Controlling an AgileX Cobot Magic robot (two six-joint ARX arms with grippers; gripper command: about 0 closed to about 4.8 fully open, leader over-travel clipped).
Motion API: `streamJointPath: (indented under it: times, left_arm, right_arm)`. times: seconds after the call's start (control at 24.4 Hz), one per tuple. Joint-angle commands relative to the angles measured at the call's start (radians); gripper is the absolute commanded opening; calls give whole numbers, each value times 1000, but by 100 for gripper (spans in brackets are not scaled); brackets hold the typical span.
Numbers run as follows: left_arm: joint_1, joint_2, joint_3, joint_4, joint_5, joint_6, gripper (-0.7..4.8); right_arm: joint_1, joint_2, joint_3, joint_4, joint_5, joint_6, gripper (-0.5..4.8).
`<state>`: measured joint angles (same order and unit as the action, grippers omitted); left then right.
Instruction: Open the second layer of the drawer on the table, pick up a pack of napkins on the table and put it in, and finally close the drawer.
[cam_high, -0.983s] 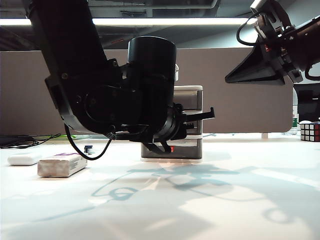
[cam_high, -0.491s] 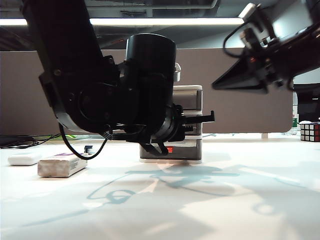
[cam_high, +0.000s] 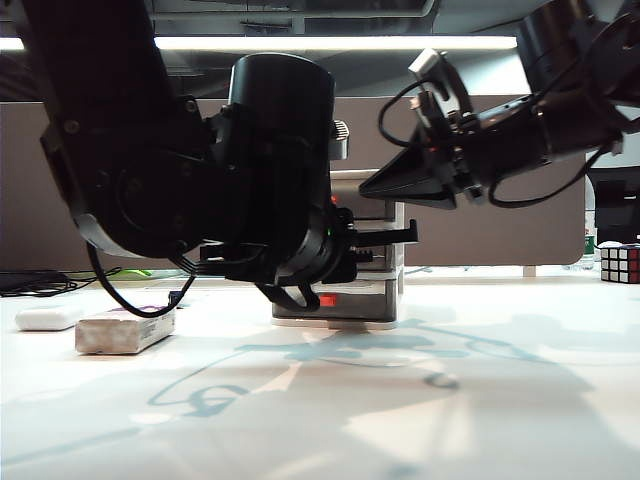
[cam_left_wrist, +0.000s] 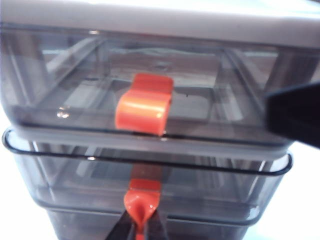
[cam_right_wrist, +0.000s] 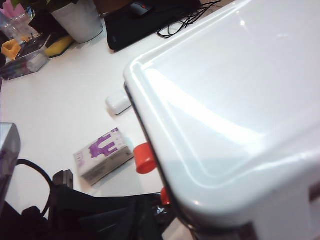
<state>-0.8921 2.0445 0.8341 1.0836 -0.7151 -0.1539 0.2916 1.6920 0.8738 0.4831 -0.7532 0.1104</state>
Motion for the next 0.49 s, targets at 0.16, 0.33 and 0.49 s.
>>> streamJointPath:
  times: [0.16,0.33,0.49]
  left_arm:
    - [-18,-26,-51,10,-6,-23,-6]
    - [-31,-39,-80,10,-7,-42,-6]
    - [-47,-55,-118,11,-9,-68,-6]
  right_arm:
    - [17,39,41,23,40,1,-5]
    - [17,39,41,23,50,1,-5]
    - [17,40,41,23,57,1,-5]
